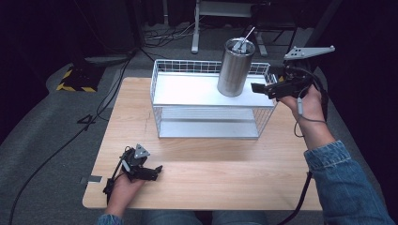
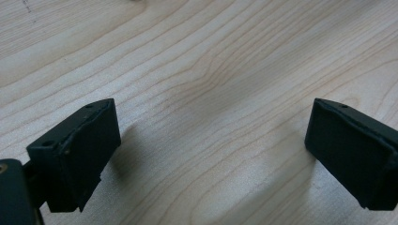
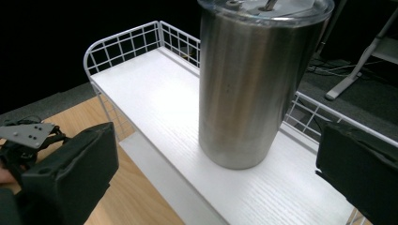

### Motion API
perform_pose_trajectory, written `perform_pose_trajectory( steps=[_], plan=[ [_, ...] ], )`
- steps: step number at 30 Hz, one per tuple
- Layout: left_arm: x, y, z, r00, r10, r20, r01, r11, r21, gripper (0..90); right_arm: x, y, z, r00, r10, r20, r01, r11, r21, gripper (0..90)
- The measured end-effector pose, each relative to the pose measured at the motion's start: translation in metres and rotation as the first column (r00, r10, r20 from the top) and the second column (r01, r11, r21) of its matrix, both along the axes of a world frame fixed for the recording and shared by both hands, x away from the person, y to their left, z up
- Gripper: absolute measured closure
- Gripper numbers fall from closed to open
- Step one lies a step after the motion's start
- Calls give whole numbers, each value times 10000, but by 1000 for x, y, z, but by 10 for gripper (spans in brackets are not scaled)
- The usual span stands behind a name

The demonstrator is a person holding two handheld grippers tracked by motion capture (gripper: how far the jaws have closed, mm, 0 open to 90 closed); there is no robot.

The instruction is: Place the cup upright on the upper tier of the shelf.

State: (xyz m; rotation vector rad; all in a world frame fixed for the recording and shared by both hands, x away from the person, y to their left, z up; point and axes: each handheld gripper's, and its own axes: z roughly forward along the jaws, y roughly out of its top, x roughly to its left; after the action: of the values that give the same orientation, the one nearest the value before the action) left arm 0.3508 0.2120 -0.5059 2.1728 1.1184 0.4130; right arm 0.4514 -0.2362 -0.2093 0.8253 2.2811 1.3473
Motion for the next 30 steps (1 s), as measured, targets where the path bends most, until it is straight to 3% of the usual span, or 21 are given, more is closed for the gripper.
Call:
perform_pose_trajectory(
  steps=[15,30],
  plan=[
    [-1,0,0,10000,60,-8,-60,10000,-38,42,-33,-22,-23,9995,245,-207,-250,9994,-239,5],
    [0,0,0,10000,1,-38,-1,10000,16,41,-53,-48,-68,9974,-148,-706,109,9985,-541,5]
  ],
)
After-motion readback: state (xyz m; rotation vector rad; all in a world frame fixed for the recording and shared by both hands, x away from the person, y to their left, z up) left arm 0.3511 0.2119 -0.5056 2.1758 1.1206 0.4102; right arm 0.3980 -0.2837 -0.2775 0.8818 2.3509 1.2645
